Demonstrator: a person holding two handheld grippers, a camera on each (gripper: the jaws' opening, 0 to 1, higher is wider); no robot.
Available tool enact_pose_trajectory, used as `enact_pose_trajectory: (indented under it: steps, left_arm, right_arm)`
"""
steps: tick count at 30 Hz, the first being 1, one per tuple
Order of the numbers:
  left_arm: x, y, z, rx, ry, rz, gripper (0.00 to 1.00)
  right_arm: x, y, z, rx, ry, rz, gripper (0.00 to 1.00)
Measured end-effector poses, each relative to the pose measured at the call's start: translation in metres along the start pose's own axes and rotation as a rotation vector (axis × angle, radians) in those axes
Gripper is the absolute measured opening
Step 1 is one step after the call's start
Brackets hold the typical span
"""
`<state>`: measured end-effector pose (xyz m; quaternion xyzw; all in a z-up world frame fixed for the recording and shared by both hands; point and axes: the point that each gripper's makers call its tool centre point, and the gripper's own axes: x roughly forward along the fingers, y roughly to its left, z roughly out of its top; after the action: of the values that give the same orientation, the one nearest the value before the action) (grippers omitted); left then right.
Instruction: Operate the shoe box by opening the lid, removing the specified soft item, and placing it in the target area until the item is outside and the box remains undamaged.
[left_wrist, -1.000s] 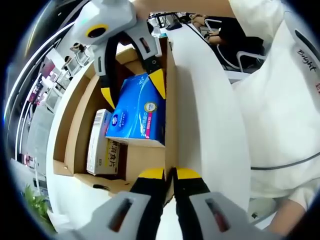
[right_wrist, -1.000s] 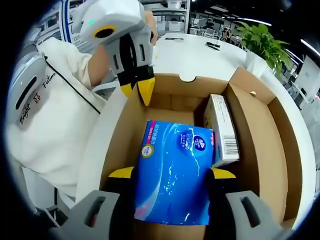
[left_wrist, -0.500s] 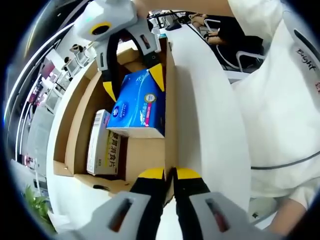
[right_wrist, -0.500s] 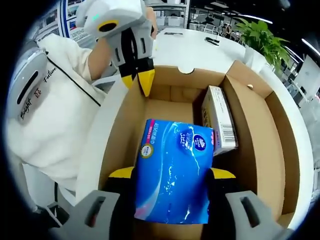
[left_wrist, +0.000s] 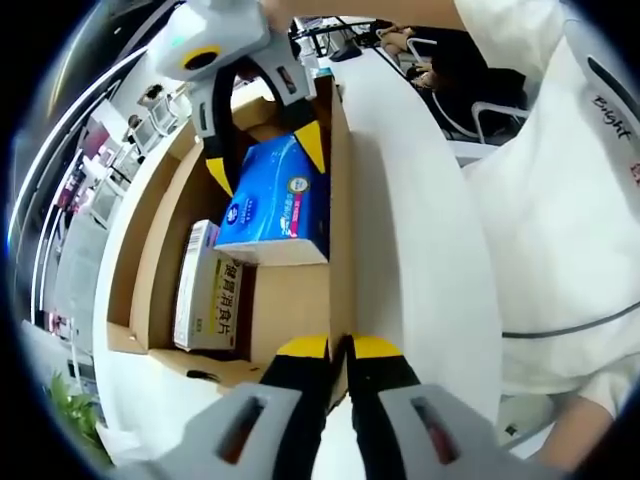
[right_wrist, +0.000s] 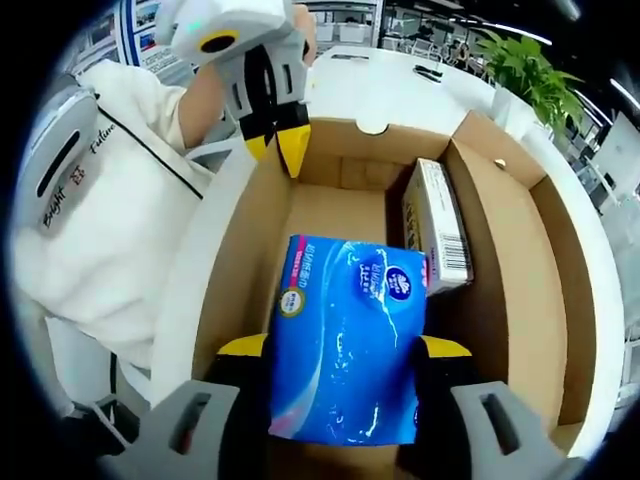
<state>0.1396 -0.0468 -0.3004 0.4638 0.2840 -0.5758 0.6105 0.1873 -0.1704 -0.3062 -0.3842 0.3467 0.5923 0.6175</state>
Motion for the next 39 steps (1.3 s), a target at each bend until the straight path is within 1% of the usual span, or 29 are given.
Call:
enact_pose_trajectory:
  steps: [4,9,12,13,15,18,19,22,23,25,28,30,31,33,36,39]
  left_arm:
    - [0.0,0.0,0.0,0.003,-0.002,-0.001,0.05]
    - [0.0,0.0,0.0,0.007,-0.005,-0.001,0.05]
    - [0.0,0.0,0.0,0.007,-0.004,-0.002,0.05]
    - [0.0,0.0,0.0,0.007,-0.004,-0.002,0.05]
    - [0.0,0.0,0.0,0.009,-0.003,-0.002,0.05]
    - [0.0,-0.001,0.0,0.008,-0.002,-0.002,0.05]
    - [0.0,0.0,0.0,0.007,-0.002,-0.002,0.05]
    - [0.0,-0.001,0.0,0.007,-0.002,-0.001,0.05]
    - [0.0,-0.001,0.0,0.008,-0.002,-0.001,0.05]
    - [0.0,0.0,0.0,0.005,-0.001,-0.002,0.05]
    - [0.0,0.0,0.0,0.006,-0.001,-0.003,0.05]
    - [0.0,0.0,0.0,0.005,-0.001,-0.004,0.05]
    - [0.0,0.0,0.0,0.005,0.0,-0.004,0.05]
    - [0.0,0.0,0.0,0.006,0.001,-0.003,0.05]
    - [0.0,0.0,0.0,0.006,-0.001,0.0,0.05]
    - [0.0,0.0,0.0,0.008,-0.001,0.001,0.05]
  right_arm:
    - [-0.001,-0.001,-0.003,-0.002,0.018,0.002,0.58]
    - [-0.003,-0.005,-0.012,0.01,0.055,0.008,0.59]
    - [-0.005,-0.005,-0.016,0.002,0.088,0.008,0.59]
    - [-0.006,-0.005,-0.019,-0.004,0.116,0.006,0.59]
    - [-0.008,-0.005,-0.024,-0.013,0.149,0.004,0.59]
    - [-0.011,-0.006,-0.03,-0.017,0.184,0.003,0.59]
    - [-0.011,-0.006,-0.03,-0.014,0.184,0.002,0.59]
    - [-0.015,-0.012,-0.04,0.015,0.231,-0.018,0.59]
    - [-0.016,-0.013,-0.041,0.015,0.231,-0.017,0.6]
    - [-0.016,-0.013,-0.04,0.023,0.202,-0.007,0.61]
    - [-0.014,-0.014,-0.041,0.039,0.202,-0.01,0.63]
    - [-0.01,-0.013,-0.04,0.035,0.222,-0.015,0.64]
    - [-0.008,-0.014,-0.04,0.03,0.237,-0.017,0.65]
    - [-0.005,-0.019,-0.04,0.02,0.245,-0.011,0.67]
    - [-0.001,-0.026,-0.042,0.03,0.271,0.003,0.69]
    - [-0.001,-0.026,-0.041,0.035,0.29,0.009,0.69]
